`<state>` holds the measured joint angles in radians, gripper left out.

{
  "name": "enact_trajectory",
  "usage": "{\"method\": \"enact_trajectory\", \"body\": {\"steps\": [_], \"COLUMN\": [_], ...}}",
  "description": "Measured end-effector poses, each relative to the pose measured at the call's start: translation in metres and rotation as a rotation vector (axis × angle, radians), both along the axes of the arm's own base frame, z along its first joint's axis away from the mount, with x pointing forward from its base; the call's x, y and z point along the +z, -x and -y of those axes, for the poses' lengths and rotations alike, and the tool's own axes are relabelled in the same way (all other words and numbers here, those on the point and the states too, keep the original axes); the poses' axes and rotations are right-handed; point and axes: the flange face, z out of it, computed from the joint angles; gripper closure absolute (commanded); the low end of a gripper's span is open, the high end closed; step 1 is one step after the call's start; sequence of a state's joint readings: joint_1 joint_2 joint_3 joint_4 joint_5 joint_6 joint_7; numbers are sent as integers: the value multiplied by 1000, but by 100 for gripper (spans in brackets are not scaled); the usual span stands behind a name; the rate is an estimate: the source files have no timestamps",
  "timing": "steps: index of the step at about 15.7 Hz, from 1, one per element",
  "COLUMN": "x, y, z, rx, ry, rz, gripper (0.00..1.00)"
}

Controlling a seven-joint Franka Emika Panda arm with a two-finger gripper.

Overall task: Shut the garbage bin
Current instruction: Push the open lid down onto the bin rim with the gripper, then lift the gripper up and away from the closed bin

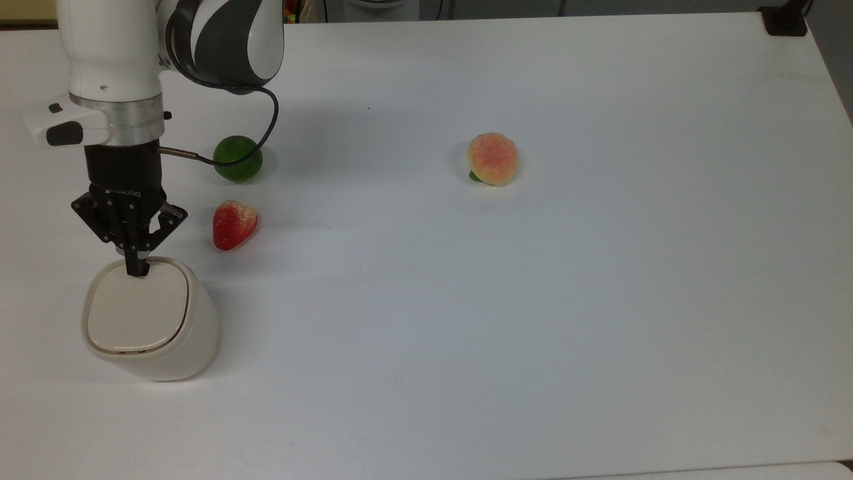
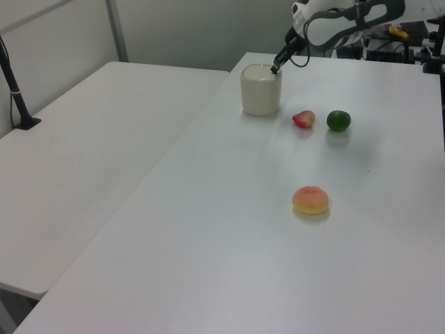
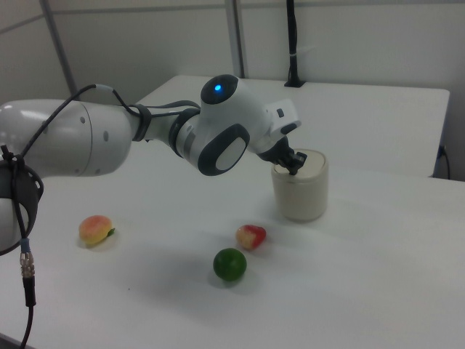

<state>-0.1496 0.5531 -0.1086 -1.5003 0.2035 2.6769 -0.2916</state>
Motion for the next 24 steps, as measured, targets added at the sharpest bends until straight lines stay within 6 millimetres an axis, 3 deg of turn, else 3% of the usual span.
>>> {"method": "enact_trajectory", "body": {"steps": [8,12,14,17,18,19,20,24], "x": [9,49,75,108,118,130,139,177], "y": [1,8,16,33,39,46,52,80], "z": [1,0,-4,-12,-14,-16,-18,-31], "rx": [0,8,20,29,16,-3,-29,-123], "ry": [2,-11,-28,-73,-96,-121,-149,-250], "rz": [9,10,-14,-81,-98,-113,-128,-196], "gripper": [100,100,86,50,36,15,3,0]}}
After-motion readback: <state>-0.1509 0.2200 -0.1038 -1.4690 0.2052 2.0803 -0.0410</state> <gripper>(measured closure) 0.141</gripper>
